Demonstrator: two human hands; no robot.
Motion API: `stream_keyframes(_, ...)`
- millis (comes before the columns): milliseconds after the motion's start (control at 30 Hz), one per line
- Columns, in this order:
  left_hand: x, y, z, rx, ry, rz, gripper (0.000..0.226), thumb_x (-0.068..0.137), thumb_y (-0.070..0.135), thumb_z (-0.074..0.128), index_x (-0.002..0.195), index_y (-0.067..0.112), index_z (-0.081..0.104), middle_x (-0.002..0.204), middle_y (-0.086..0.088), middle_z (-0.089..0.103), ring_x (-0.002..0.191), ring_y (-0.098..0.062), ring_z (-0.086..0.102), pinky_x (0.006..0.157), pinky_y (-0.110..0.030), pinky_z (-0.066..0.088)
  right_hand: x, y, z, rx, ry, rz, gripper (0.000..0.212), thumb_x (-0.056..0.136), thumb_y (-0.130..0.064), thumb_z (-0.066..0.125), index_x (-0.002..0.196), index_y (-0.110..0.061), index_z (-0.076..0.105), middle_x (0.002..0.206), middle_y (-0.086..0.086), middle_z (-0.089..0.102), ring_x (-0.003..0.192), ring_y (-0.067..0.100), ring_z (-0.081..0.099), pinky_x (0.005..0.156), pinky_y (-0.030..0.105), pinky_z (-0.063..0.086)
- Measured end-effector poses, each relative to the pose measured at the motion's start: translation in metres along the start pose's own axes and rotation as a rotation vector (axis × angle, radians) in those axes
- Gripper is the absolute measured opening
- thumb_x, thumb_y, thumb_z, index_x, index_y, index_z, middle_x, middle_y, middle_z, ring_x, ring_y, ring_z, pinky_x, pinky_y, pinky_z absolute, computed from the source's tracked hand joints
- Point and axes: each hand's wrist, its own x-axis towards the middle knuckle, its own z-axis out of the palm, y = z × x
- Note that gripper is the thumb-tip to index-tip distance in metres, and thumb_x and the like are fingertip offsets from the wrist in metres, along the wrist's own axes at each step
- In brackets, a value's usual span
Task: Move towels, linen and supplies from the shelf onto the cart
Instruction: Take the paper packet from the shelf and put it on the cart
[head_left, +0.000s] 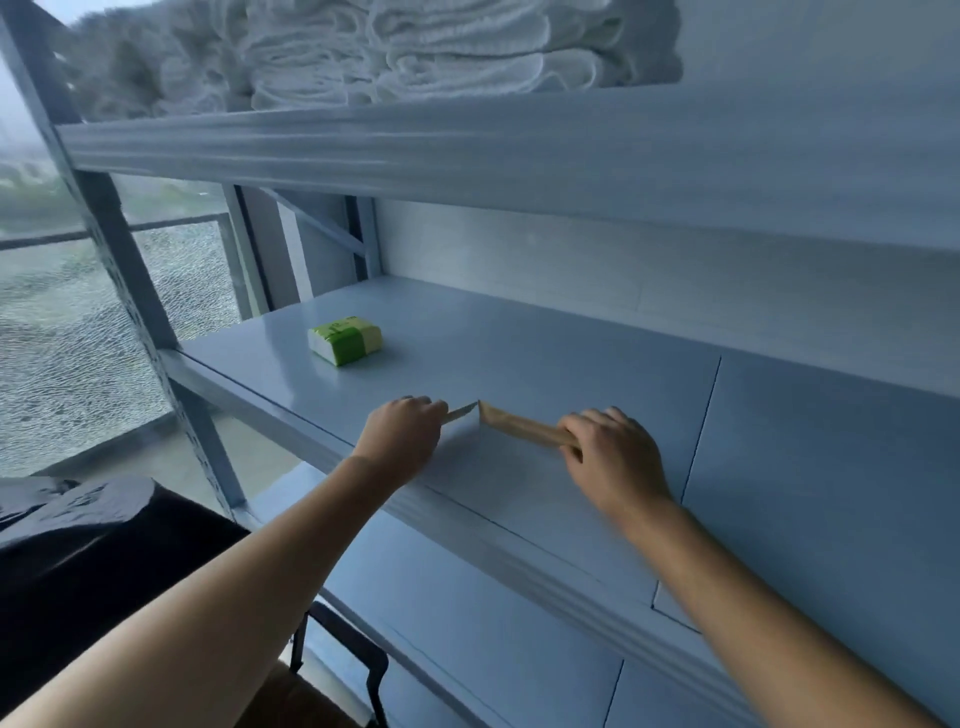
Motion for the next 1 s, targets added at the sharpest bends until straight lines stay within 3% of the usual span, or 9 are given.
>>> stream_keyframes(167,-0.090,0.031,-0.028,0.040,0.086,-0.099,0.007,0.089,0.011,0.056,0.086,0.014,0.060,0.076,-0.004,0.062,0.071,-0.030,0.064,0.055,-0.034,0.047,-0.043,0.000,-0.022,0.099,-0.006,-0.155,0.007,0.081,-0.022,0.070,0.085,-0.023,0.064,0.081,-0.004,0.064,0.082,0.025,0.056,0.065,0.032,0.041)
stream_keyframes(400,-0.239,0.039,-0.077,0.229,0.011,-0.300,0.010,0.082,0.014,0.068,0.083,0.017,0.058,0.072,0.001,0.061,0.065,-0.024,0.063,0.046,-0.030,0.048,-0.108,-0.059,-0.050,0.220,-0.025,-0.362,0.004,0.082,-0.023,0.067,0.080,-0.023,0.064,0.073,-0.004,0.062,0.074,0.025,0.056,0.061,0.031,0.039)
stream_keyframes(500,-0.310,0.037,-0.103,0.290,-0.034,-0.406,0.008,0.082,0.017,0.068,0.087,0.020,0.062,0.077,0.003,0.064,0.070,-0.021,0.064,0.049,-0.028,0.045,-0.135,-0.109,-0.060,0.266,-0.028,-0.475,0.009,0.080,-0.019,0.071,0.077,-0.022,0.064,0.069,-0.004,0.061,0.068,0.024,0.056,0.062,0.028,0.036)
stream_keyframes(600,-0.389,0.036,-0.131,0.343,-0.073,-0.528,0.007,0.082,0.013,0.063,0.086,0.020,0.061,0.077,0.002,0.064,0.070,-0.022,0.063,0.051,-0.030,0.046,-0.165,-0.167,-0.065,0.313,-0.049,-0.598,0.008,0.083,-0.020,0.071,0.078,-0.021,0.065,0.069,-0.003,0.062,0.068,0.022,0.057,0.064,0.030,0.044)
stream_keyframes(733,-0.512,0.031,-0.163,0.418,-0.178,-0.695,0.015,0.075,0.022,0.074,0.078,0.020,0.059,0.071,0.002,0.063,0.063,-0.022,0.062,0.046,-0.028,0.038,-0.220,-0.255,-0.072,0.352,-0.068,-0.789,0.003,0.082,-0.021,0.069,0.082,-0.022,0.066,0.073,-0.003,0.064,0.073,0.024,0.058,0.067,0.035,0.045)
stream_keyframes(933,-0.714,0.050,-0.225,0.444,-0.285,-0.969,0.021,0.067,0.015,0.077,0.079,0.015,0.060,0.072,-0.005,0.063,0.065,-0.030,0.063,0.049,-0.033,0.047,-0.341,-0.395,-0.106,0.451,-0.105,-1.045,0.003,0.084,-0.027,0.064,0.084,-0.025,0.066,0.078,-0.006,0.063,0.080,0.023,0.057,0.071,0.038,0.046)
stream_keyframes(1000,-0.780,0.062,-0.247,0.418,-0.353,-1.069,0.020,0.073,0.018,0.073,0.088,0.013,0.060,0.082,-0.009,0.065,0.077,-0.033,0.064,0.057,-0.036,0.051,-0.388,-0.437,-0.123,0.483,-0.148,-1.106,0.004,0.081,-0.028,0.069,0.083,-0.025,0.066,0.077,-0.006,0.063,0.080,0.023,0.058,0.070,0.036,0.045)
